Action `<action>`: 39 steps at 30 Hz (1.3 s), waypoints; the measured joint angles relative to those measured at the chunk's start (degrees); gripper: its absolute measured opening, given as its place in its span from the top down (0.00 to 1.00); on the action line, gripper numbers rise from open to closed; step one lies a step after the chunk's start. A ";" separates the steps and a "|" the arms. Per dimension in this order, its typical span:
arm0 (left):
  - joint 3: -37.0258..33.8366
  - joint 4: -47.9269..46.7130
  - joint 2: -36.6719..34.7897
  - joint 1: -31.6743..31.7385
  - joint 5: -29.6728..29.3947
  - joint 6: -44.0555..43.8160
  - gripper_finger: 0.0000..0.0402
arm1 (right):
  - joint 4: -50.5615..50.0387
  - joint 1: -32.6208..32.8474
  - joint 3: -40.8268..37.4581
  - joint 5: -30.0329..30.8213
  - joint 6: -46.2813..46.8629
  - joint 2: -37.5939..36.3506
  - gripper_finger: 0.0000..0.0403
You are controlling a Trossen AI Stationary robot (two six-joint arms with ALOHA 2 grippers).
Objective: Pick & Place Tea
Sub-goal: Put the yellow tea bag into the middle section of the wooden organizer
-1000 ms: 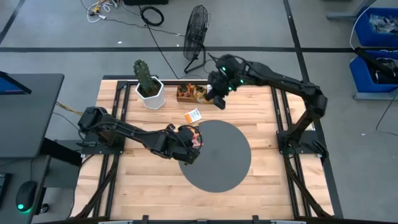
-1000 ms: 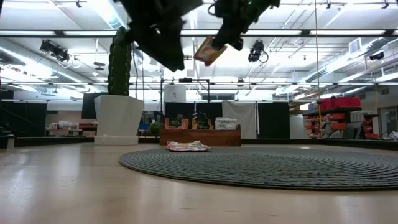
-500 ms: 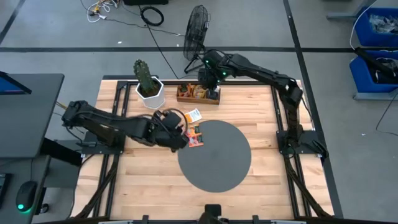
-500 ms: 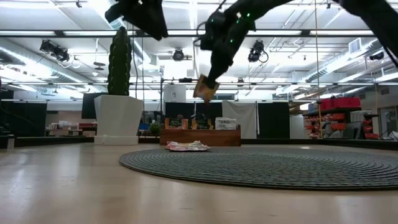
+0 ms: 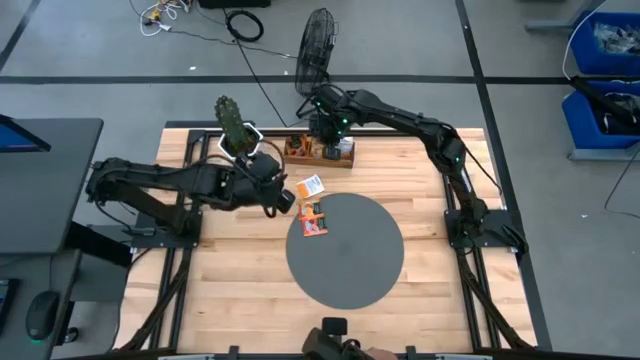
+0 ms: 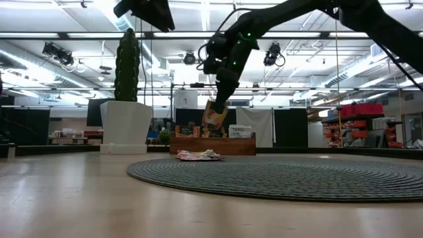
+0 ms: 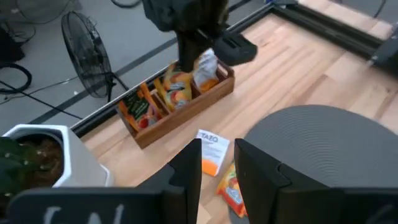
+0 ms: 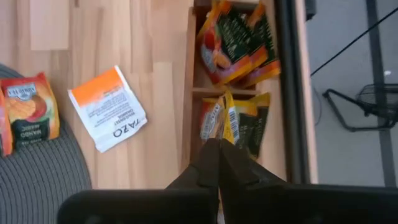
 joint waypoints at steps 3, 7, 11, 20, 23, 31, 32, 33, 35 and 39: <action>-0.03 0.27 -0.57 1.35 0.04 1.82 0.75 | -0.12 -0.07 0.09 0.00 0.02 1.41 1.00; -0.03 0.28 -0.53 3.02 0.12 3.31 0.75 | -0.04 -0.14 0.09 0.00 0.31 3.42 1.00; -0.03 0.40 -0.64 4.56 0.08 3.56 0.75 | 0.06 -0.14 0.09 0.00 0.58 5.08 1.00; -0.03 0.67 -0.64 7.39 0.08 3.71 0.75 | 2.25 -0.19 -1.38 -0.01 1.18 6.05 1.00; -0.03 1.11 -0.64 7.71 0.06 3.71 0.75 | 3.11 -0.31 -1.38 -0.55 1.31 6.05 1.00; -0.03 2.76 -0.62 7.69 0.08 5.81 0.75 | 5.34 -0.61 -1.38 -0.52 1.53 6.05 0.80; -0.03 2.76 -0.62 7.69 0.08 5.83 0.75 | 5.76 -0.66 -1.38 -0.48 1.60 6.05 0.76; -0.03 2.76 -0.62 7.69 0.08 5.99 0.75 | 6.33 -0.72 -1.38 -0.44 1.87 6.05 0.72; -0.03 2.74 -0.62 7.69 0.08 6.11 0.75 | 7.51 -0.87 -1.38 0.57 2.84 6.01 0.65; -0.03 2.65 -0.57 7.69 0.42 7.49 0.75 | 6.36 -1.27 -1.38 1.98 5.16 3.68 0.55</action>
